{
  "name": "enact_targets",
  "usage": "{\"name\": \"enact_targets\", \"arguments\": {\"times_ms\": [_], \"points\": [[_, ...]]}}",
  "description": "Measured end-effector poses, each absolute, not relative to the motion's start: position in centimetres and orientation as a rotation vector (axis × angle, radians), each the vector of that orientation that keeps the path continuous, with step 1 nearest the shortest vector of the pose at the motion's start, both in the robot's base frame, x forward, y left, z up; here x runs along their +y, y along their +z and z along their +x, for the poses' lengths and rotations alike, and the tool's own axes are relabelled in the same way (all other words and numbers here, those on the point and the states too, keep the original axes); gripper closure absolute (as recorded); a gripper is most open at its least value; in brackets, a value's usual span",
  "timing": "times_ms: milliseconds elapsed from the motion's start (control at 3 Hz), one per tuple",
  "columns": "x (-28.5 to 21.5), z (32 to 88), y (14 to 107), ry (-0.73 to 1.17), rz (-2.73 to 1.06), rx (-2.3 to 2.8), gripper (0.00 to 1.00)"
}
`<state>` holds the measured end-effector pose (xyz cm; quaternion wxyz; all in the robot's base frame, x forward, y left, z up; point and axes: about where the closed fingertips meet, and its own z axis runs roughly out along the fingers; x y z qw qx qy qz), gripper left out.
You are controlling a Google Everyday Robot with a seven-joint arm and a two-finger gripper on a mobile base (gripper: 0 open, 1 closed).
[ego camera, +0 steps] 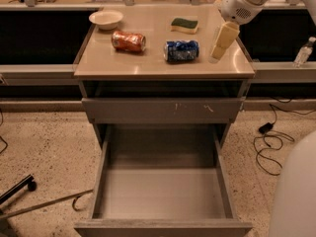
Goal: Place pepsi can into middle drawer
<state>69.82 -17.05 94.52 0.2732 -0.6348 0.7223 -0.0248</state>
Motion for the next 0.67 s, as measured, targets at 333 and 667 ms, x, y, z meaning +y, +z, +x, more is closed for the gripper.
{"name": "enact_targets", "arguments": {"times_ms": [333,667], "points": [[-15.7,72.5,94.5,-0.076,-1.742,1.878,0.00],[-11.8,76.6,90.9,0.007,-1.829,1.777,0.00]]}}
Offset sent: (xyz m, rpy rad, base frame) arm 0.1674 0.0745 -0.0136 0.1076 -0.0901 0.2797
